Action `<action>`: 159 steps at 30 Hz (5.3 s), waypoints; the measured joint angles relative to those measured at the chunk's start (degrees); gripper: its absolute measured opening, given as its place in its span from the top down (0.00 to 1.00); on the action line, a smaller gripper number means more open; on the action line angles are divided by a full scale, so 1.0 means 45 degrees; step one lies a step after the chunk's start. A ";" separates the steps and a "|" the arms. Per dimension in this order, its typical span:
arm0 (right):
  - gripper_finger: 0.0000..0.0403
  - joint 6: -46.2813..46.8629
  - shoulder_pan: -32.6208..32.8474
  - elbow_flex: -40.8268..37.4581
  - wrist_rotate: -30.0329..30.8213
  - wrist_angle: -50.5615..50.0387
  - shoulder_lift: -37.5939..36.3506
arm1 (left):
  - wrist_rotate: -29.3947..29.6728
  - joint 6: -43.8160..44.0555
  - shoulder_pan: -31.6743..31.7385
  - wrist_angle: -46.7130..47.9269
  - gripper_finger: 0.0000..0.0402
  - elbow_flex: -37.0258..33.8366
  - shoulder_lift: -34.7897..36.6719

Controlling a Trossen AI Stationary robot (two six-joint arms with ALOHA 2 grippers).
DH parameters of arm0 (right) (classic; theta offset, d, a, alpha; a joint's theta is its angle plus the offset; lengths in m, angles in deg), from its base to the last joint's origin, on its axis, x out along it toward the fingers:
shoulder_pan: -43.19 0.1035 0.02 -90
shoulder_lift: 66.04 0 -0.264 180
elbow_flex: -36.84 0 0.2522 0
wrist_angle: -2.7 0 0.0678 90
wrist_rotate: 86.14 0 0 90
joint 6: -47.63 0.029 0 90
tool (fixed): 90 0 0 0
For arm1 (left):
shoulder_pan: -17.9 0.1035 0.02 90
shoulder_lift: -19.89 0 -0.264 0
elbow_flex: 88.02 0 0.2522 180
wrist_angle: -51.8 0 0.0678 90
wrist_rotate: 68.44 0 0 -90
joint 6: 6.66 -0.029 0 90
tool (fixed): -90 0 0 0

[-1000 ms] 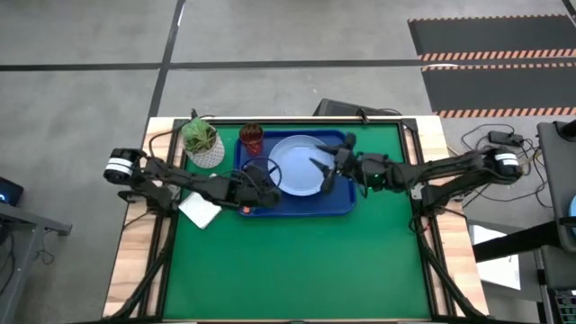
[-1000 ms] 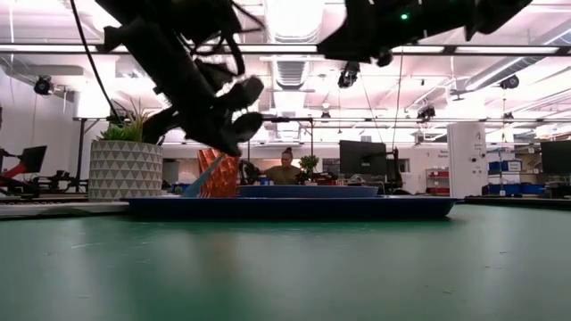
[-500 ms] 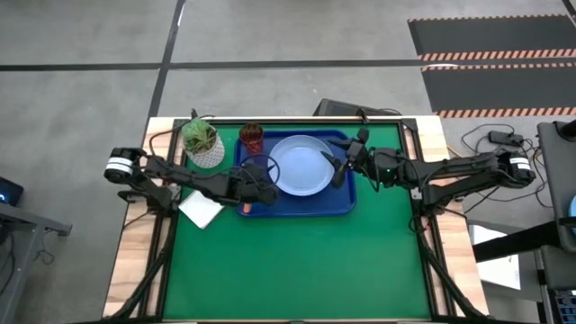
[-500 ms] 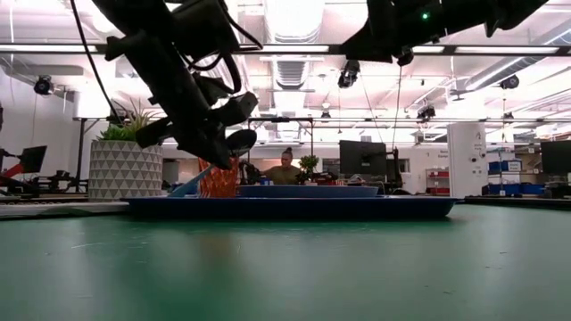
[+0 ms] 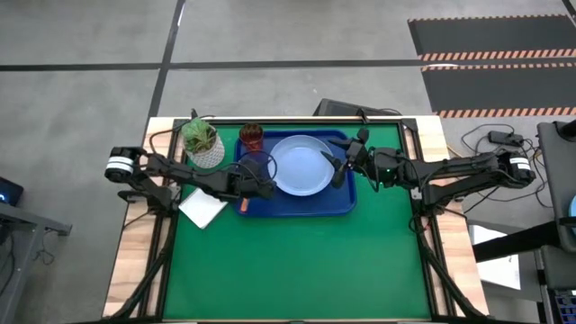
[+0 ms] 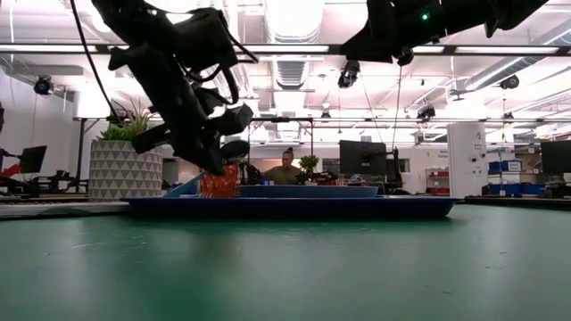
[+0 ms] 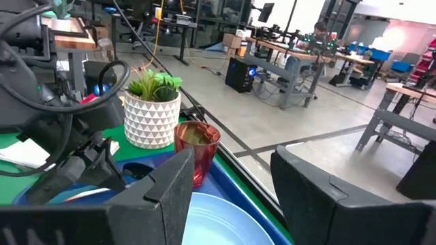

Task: Pick and place plate/cup/fork/spoon on tray
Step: Put the blue spoon on the tray to the right of the orange fork

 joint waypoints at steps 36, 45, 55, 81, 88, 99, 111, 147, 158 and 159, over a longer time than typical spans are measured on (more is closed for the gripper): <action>0.55 -0.0448 -0.0029 0.0000 0.0015 -0.0175 0.0010 | -0.1853 0.0347 -0.0095 0.0055 0.70 -0.0093 0.0444; 0.55 -0.0466 -0.0029 0.0000 0.0019 -0.0189 0.0010 | -0.2197 0.2219 -0.0095 0.2076 0.75 -0.0072 0.0189; 0.55 -0.0466 -0.0029 0.0000 0.0015 -0.0189 0.0010 | -0.1491 0.2344 -0.0095 0.1812 0.76 -0.0457 0.0157; 0.55 -0.0604 -0.0136 -0.0008 0.0024 -0.0296 0.0010 | -0.1574 0.2253 -0.0397 0.1010 0.99 -0.0088 -0.1102; 0.55 -0.0957 -0.0136 -0.0024 0.0015 -0.0759 0.0010 | 0.0285 0.0062 -0.1491 0.0882 0.99 0.0323 0.0350; 0.55 -0.3980 -0.0188 -0.0118 -1.0842 -0.2005 0.0264 | -0.2850 -1.2154 -0.4496 -0.9733 0.99 0.0359 0.1133; 0.55 -0.1663 -0.0130 -0.0117 -1.4044 0.3555 0.2205 | -0.4296 -1.4012 -0.4599 -1.2732 0.99 0.0281 -0.0017; 0.98 -0.0099 0.0515 0.0282 -1.5907 0.7698 0.4627 | -0.4805 -1.4044 -0.3425 -1.3517 0.98 0.0340 -0.0661; 0.98 -0.0103 0.0439 0.0282 -1.6006 0.7630 0.4614 | -0.4391 -1.3993 -0.3393 -1.3419 0.90 0.0340 -0.0661; 0.98 -0.0108 0.0383 0.0282 -1.6019 0.7557 0.4609 | -0.4313 -1.3993 -0.3393 -1.3376 0.90 0.0340 -0.0661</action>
